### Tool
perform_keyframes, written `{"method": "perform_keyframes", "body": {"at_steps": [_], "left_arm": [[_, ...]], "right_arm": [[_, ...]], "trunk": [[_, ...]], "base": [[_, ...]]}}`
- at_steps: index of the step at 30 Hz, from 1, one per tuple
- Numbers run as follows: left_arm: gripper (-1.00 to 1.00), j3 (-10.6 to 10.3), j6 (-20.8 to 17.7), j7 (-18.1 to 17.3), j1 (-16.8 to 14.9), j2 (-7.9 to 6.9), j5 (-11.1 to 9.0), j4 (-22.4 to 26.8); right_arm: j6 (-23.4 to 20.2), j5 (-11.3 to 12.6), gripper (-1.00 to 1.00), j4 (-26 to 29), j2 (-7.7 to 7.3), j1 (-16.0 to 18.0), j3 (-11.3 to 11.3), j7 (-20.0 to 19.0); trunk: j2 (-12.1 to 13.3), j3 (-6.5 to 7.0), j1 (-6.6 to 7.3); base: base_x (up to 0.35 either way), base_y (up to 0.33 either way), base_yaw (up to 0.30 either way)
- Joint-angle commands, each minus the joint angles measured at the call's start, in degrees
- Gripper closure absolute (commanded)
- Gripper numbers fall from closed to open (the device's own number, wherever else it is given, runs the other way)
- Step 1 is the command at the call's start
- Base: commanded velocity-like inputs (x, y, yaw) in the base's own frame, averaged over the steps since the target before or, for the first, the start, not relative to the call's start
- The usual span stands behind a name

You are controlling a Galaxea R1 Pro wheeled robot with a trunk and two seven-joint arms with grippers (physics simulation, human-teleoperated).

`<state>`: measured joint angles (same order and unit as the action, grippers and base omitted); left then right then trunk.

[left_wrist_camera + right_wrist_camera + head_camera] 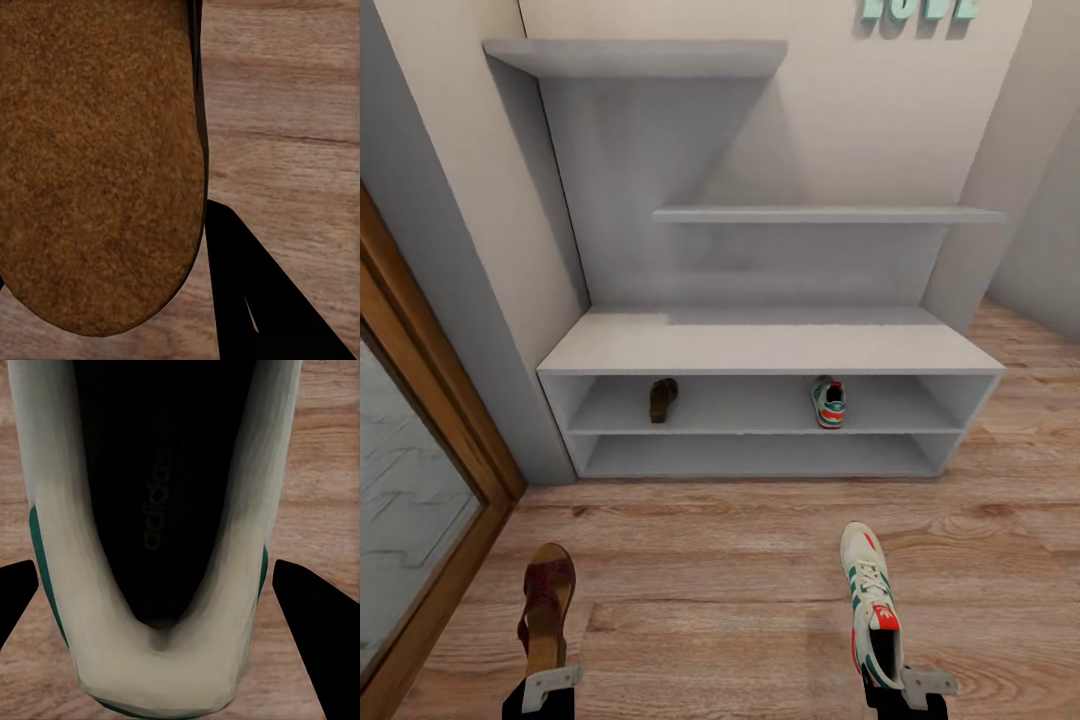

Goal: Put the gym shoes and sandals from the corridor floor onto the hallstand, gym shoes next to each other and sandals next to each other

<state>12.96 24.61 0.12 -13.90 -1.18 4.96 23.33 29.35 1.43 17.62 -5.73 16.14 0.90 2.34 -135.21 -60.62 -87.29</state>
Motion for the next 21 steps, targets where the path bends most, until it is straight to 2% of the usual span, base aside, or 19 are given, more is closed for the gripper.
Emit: {"method": "perform_keyframes", "body": {"at_steps": [1,4,5,6,7,9,10,12,13,16,17,20,21], "left_arm": [[1.0,0.3,0.2,0.1,0.0,0.05,0.7,0.0],[1.0,0.4,-0.8,0.2,-0.1,0.1,0.7,0.0],[1.0,0.2,-2.7,-0.1,-0.9,0.41,0.9,0.0],[1.0,0.0,-5.3,-0.2,-1.8,0.5,1.1,0.2],[1.0,-0.2,-11.8,-0.2,-5.5,0.6,1.3,0.5],[1.0,-0.3,-17.4,-0.3,-9.0,0.74,1.4,0.5],[1.0,-0.5,-21.3,-0.5,-12.1,1.11,1.5,0.5],[1.0,-1.6,-25.7,-0.6,-16.0,1.85,1.8,0.4],[1.0,-2.1,-26.8,-0.7,-16.9,2.07,1.9,0.4],[1.0,-5.7,-34.0,-0.2,-21.8,3.7,2.5,0.5],[1.0,-6.1,-35.2,-0.2,-22.6,3.97,2.5,0.5],[1.0,-7.5,-41.6,0.0,-27.4,5.01,2.5,0.4],[1.0,-7.6,-42.6,0.0,-28.2,5.15,2.5,0.4]], "right_arm": [[0.2,0.2,1.0,0.0,0.01,0.0,0.0,-0.1],[0.1,0.2,1.0,0.0,0.02,0.0,0.2,-0.1],[0.1,0.4,1.0,0.0,-0.78,0.0,0.9,0.0],[0.1,1.0,1.0,0.0,-1.82,0.0,2.7,0.0],[0.0,2.5,1.0,0.3,-4.7,0.0,8.0,0.0],[-0.2,3.3,1.0,0.9,-7.1,0.0,12.6,-0.1],[-0.5,3.6,1.0,1.5,-8.57,0.0,15.7,-0.1],[-1.8,3.7,1.0,2.3,-10.21,0.0,18.7,-0.1],[-2.4,3.8,1.0,2.4,-10.58,0.0,19.3,-0.1],[-7.2,3.8,1.0,4.1,-12.77,0.0,22.2,0.0],[-8.2,3.8,1.0,4.4,-13.15,0.0,22.8,0.0],[-14.3,3.8,1.0,5.6,-15.26,0.0,28.0,0.0],[-15.1,3.8,1.0,5.7,-15.54,0.0,29.1,-0.1]], "trunk": [[0.0,-0.04,0.01],[0.0,-0.04,0.01],[0.0,-0.04,0.01],[0.0,-0.04,0.01],[0.0,-0.04,0.01],[0.0,-0.04,0.01],[0.0,-0.04,0.01],[0.0,-0.04,0.01],[0.0,-0.04,0.01],[0.0,-0.04,0.01],[0.0,-0.04,0.01],[0.0,-0.04,0.01],[0.0,-0.04,0.01]], "base": [[0.0,0.0,0.0],[0.0,0.0,0.0],[0.0,0.0,0.0],[0.0,0.0,0.0],[0.0,0.0,0.0],[0.0,0.0,0.0],[0.0,0.0,0.0],[0.0,0.0,0.0],[0.0,0.0,0.0],[0.0,0.0,0.0],[0.0,0.0,0.0],[0.0,0.0,0.0],[0.0,0.0,0.0]]}}
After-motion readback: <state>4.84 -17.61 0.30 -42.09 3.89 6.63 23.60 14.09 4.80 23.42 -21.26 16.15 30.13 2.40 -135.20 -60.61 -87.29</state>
